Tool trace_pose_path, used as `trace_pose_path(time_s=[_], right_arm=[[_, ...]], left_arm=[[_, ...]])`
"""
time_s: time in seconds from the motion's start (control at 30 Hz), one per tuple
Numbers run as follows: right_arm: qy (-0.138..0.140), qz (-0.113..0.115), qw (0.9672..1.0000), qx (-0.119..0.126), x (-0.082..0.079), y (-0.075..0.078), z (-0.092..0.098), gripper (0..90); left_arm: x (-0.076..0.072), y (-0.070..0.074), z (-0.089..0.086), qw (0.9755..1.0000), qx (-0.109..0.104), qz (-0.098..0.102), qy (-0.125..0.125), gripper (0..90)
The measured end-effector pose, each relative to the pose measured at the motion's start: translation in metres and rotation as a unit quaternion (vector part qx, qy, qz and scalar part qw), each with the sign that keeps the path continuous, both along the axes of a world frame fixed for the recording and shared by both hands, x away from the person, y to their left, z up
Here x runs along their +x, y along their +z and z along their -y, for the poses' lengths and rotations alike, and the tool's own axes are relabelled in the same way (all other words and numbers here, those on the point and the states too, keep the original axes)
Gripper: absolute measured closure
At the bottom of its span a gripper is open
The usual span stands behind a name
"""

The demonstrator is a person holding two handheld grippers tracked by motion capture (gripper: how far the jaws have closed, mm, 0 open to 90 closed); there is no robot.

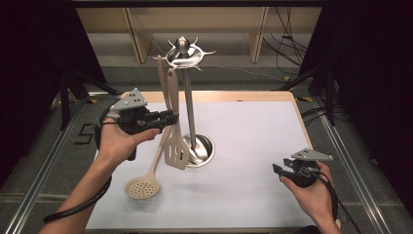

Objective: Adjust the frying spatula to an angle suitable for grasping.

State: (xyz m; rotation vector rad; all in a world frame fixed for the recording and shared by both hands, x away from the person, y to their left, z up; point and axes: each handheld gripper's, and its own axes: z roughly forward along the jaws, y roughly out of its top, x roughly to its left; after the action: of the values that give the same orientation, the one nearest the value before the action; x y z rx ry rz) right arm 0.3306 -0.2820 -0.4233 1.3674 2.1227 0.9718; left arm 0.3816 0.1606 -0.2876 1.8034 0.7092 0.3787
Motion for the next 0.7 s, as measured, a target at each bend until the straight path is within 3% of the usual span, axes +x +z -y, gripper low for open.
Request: trace_pose_path(time_s=[0.03,0.13,0.17,0.23,0.27,0.47,0.57,0.6,0.63,0.7], right_arm=[[-0.008,-0.011,0.9999,0.008,-0.001,0.001,-0.001,52.3],[-0.008,-0.011,0.9999,0.008,-0.001,0.001,-0.001,52.0],[0.003,0.004,1.0,-0.003,0.0,-0.001,0.001,51.9],[-0.001,-0.007,1.0,0.005,0.0,0.001,0.0,52.0],[0.006,0.004,1.0,-0.003,0.001,0.0,0.002,51.9],[-0.011,-0.014,0.9996,0.021,-0.003,-0.001,0.0,54.2],[-0.008,-0.011,0.9997,0.019,-0.003,-0.001,0.002,55.3],[0.002,-0.002,1.0,0.002,-0.002,-0.001,0.005,55.5],[-0.002,-0.008,0.9999,0.014,-0.002,-0.002,0.004,55.6],[-0.002,-0.003,0.9999,0.012,-0.003,-0.002,0.005,56.2]], left_arm=[[-0.001,0.0,-0.001,1.0,0.0,0.0,0.002,74.9],[-0.003,0.001,-0.003,1.0,0.0,0.004,0.0,71.4],[-0.005,0.002,-0.004,1.0,0.001,0.009,-0.002,69.5],[-0.008,0.004,-0.007,0.9999,-0.001,0.017,0.0,65.9],[-0.01,0.005,-0.008,0.9998,-0.003,0.021,0.002,65.7],[-0.018,0.015,-0.02,0.999,-0.026,0.033,0.011,73.3],[-0.019,0.02,-0.023,0.9983,-0.038,0.042,0.017,75.2],[-0.019,0.022,-0.024,0.9981,-0.039,0.045,0.018,75.8],[-0.02,0.024,-0.025,0.9978,-0.039,0.049,0.022,76.4],[-0.022,0.027,-0.026,0.9969,-0.051,0.053,0.028,78.2]])
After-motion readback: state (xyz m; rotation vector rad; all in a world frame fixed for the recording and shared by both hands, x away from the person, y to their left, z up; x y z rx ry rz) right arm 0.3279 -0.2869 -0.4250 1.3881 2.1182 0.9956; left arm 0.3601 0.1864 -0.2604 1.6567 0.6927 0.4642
